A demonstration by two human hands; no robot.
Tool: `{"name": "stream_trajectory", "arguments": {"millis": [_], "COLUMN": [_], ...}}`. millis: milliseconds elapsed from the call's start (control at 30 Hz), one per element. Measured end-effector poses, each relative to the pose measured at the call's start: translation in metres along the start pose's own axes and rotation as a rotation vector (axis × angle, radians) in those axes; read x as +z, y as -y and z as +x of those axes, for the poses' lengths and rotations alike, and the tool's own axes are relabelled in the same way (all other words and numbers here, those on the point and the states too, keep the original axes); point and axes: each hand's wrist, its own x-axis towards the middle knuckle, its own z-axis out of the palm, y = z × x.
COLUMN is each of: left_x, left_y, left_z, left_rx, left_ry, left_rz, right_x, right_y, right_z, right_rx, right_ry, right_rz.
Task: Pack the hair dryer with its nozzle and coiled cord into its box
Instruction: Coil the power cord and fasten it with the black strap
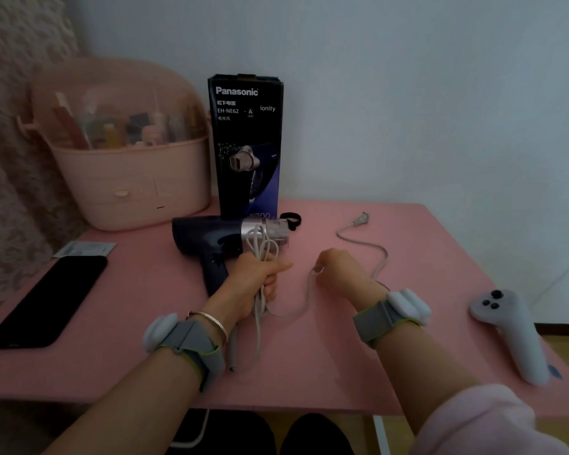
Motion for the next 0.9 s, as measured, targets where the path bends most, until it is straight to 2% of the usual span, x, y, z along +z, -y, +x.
{"name": "stream_trajectory", "arguments": {"millis": [133, 233, 333, 467, 567, 700, 767, 900], "left_x": [-0.002, 0.001, 0.004, 0.004, 0.004, 0.004, 0.004, 0.004], "left_y": [0.004, 0.006, 0.005, 0.0, -0.003, -0.004, -0.003, -0.002], "left_z": [-0.001, -0.003, -0.005, -0.006, -0.009, -0.011, -0.011, -0.011], "left_rx": [0.049, 0.063, 0.079, 0.096, 0.071, 0.037, 0.059, 0.08], "left_ry": [0.006, 0.03, 0.048, 0.034, 0.09, 0.111, 0.134, 0.158], "left_rz": [0.121, 0.108, 0.133, 0.178, 0.11, 0.056, 0.041, 0.05], "right_x": [-0.014, -0.029, -0.035, -0.037, -0.038, -0.036, -0.035, -0.035], "right_y": [0.015, 0.031, 0.052, 0.067, 0.066, 0.059, 0.055, 0.058], "right_z": [-0.004, -0.007, -0.01, -0.013, -0.013, -0.012, -0.009, -0.01], "right_rx": [-0.013, -0.023, -0.034, -0.034, -0.019, -0.037, -0.045, -0.109], "right_ry": [-0.028, 0.009, 0.126, 0.164, 0.148, 0.004, -0.036, 0.051], "right_rz": [0.459, 0.778, 1.017, 1.254, 1.263, 0.943, 0.937, 1.043]}}
